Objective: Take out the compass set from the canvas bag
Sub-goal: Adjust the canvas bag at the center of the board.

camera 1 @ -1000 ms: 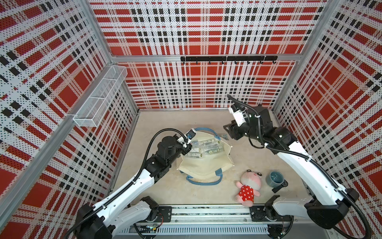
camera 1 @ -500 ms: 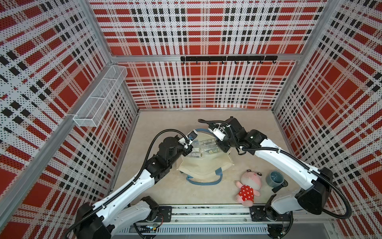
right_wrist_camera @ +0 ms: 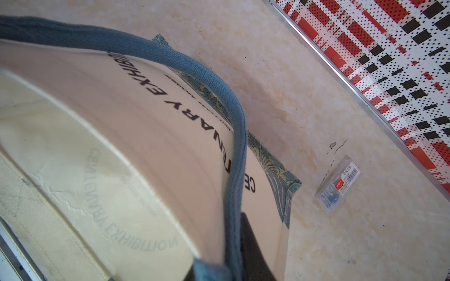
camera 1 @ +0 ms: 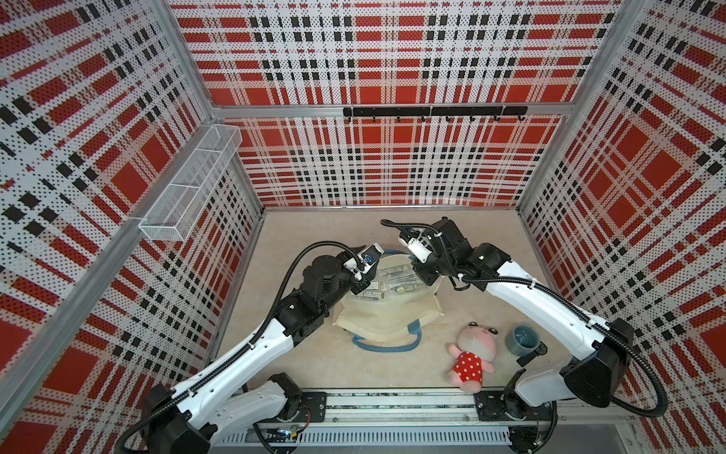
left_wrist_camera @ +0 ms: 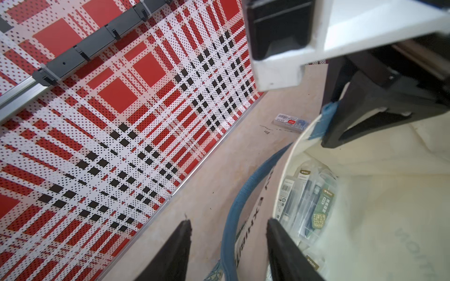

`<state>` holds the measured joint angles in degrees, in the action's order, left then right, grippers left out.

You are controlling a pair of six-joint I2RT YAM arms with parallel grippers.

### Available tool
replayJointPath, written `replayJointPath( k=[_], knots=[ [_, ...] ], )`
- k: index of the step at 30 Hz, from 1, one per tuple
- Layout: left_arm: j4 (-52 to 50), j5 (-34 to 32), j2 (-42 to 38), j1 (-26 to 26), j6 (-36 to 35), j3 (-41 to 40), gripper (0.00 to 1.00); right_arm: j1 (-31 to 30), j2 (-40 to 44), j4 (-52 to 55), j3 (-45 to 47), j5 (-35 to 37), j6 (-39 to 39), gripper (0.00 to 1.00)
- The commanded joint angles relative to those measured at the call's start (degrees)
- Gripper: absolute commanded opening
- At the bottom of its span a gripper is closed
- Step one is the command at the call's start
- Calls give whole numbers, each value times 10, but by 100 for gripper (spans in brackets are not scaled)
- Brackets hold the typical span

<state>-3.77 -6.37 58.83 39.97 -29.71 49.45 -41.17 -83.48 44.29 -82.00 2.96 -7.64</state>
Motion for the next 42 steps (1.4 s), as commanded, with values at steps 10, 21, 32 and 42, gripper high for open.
replayJointPath(
  k=[10, 21, 32, 42],
  knots=[
    [-91, 15, 15, 1, -28, 36, 54, 19, -4, -28, -45, -28, -5, 10],
    [-107, 27, -5, 2, -17, 36, 66, 21, -21, -36, -45, -40, -7, 10],
    [-90, 18, 23, -5, -36, 40, 34, 21, -15, -41, -42, -46, -7, 10],
    [-85, 7, 18, -9, -34, 33, 0, 24, -5, -48, -33, -51, -7, 11]
  ],
)
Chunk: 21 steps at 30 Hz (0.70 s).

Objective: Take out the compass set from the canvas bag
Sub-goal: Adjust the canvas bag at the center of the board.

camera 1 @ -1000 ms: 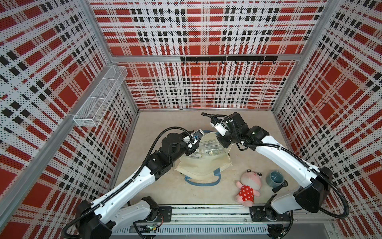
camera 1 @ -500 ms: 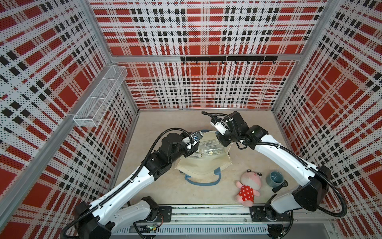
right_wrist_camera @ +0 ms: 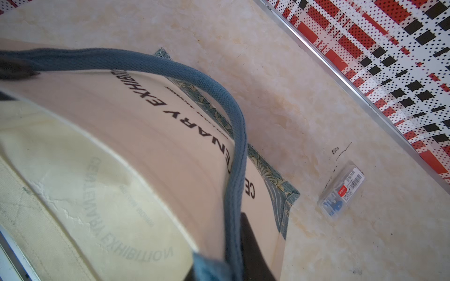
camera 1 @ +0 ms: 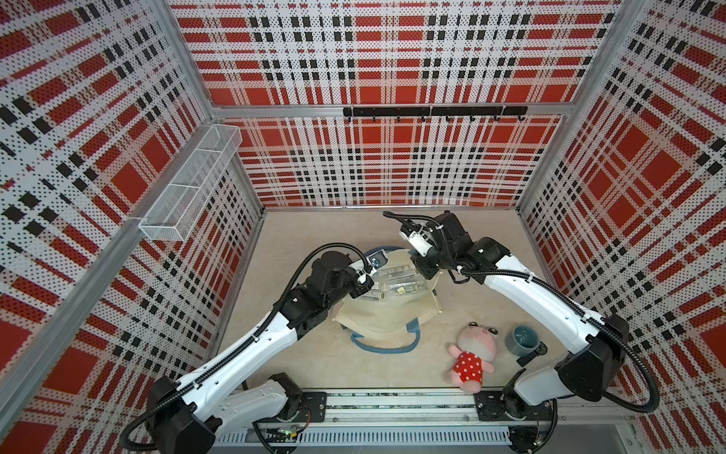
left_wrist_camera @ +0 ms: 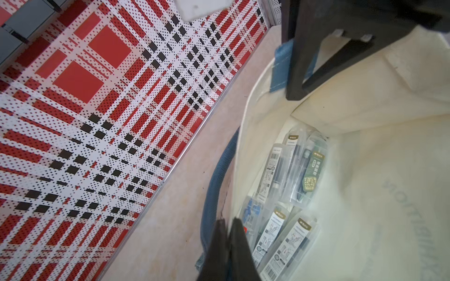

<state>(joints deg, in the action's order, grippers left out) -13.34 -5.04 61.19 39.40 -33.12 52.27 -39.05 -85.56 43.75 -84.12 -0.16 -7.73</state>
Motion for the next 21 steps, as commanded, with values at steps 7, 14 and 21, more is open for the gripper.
replayJointPath(
  k=[7, 14, 21],
  knots=[
    [33, -25, -18, -3, 10, -10, 0, 3, 27, -44, -11, -27, -13, 15],
    [51, -25, -33, -3, 15, -22, 0, 3, 35, -45, -17, -41, -25, 15],
    [-7, -24, -12, 0, 33, 0, 34, 3, 20, -45, -22, -49, -17, 12]
  ],
)
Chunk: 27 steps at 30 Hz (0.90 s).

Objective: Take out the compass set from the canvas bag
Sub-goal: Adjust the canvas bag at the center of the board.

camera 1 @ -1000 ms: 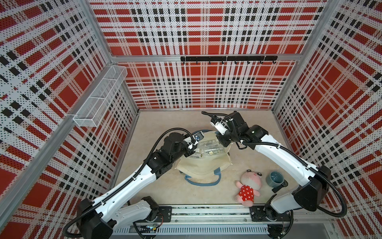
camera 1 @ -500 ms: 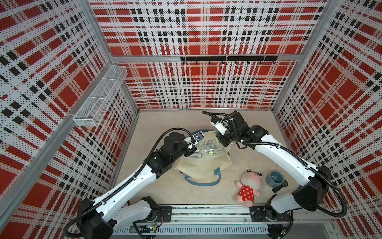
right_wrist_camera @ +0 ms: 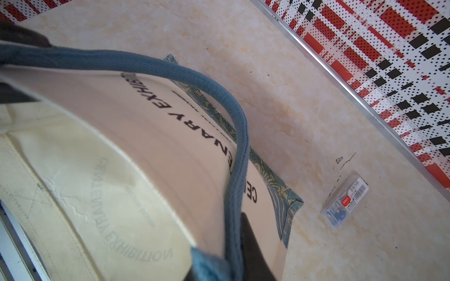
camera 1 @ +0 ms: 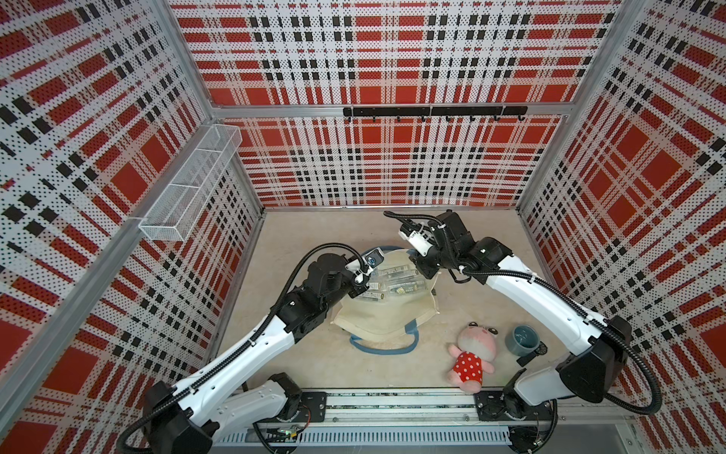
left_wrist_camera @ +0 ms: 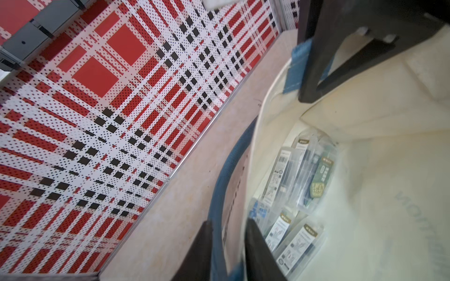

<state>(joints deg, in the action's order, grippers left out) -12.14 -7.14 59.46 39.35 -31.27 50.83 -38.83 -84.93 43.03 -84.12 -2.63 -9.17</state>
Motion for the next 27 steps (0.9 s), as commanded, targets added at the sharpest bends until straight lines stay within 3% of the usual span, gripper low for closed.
replayJointPath(
  k=[1, 7, 11, 15, 17, 21, 27],
  knots=[
    [-23, -5, 4, 1, 16, 13, 36, 1, 14, -40, -21, -24, -2, 12],
    [-24, -18, 0, 3, 13, 6, 36, 1, 11, -45, -19, -28, -1, 12],
    [-21, -21, 6, 3, 11, 10, 21, 1, 10, -44, -20, -28, -2, 13],
    [-16, -33, 9, 3, 10, 11, 0, 1, 16, -43, -15, -22, -5, 15],
    [-9, -40, 10, 3, 10, 11, 0, 1, 19, -42, -13, -19, -11, 19],
    [18, -63, 11, 3, 28, 16, 0, -4, 27, -19, -30, -10, -50, 41],
    [68, -37, -2, 4, 44, 22, 0, -93, 103, -73, 30, 38, -111, 47]
  ],
)
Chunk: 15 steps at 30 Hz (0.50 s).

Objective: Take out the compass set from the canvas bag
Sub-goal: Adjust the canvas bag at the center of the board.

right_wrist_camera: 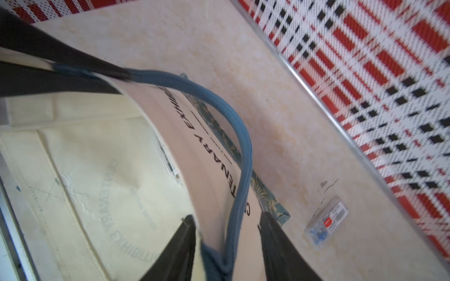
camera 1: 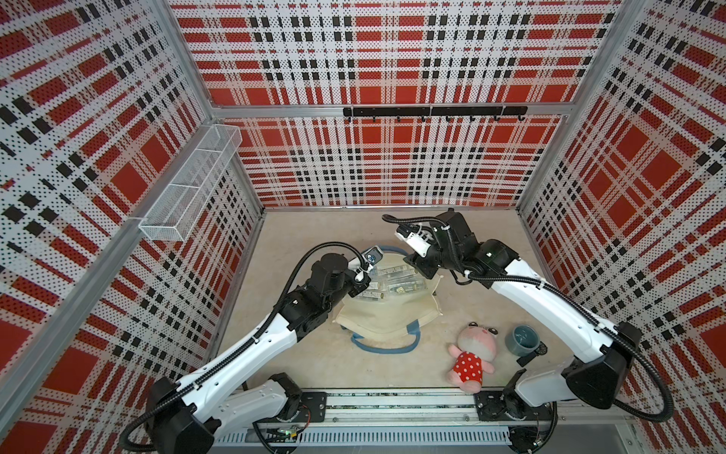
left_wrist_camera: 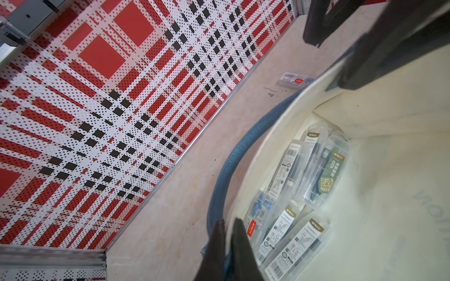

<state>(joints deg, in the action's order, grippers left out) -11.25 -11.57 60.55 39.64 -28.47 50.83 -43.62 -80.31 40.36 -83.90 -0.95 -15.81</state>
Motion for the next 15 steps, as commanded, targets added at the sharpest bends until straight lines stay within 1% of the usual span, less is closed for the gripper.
replayJointPath(
  k=[1, 4, 8, 9, 12, 15],
  knots=[
    [64, 14, -14, 2, 18, 23, 0, -65, 69, -69, 51, 30, -51, 47],
    [71, 26, -14, 3, 21, 25, 0, -122, 99, -150, 143, 57, -76, 45],
    [77, 40, -15, 4, 21, 23, 0, -156, 101, -288, 268, 32, -101, 43],
    [79, 43, -17, 4, 22, 22, 0, -160, 91, -320, 295, 32, -107, 43],
    [83, 51, -21, 4, 22, 19, 0, -161, 35, -381, 339, 42, -113, 42],
    [84, 54, -24, 4, 22, 17, 0, -161, -26, -416, 355, 82, -120, 40]
  ],
)
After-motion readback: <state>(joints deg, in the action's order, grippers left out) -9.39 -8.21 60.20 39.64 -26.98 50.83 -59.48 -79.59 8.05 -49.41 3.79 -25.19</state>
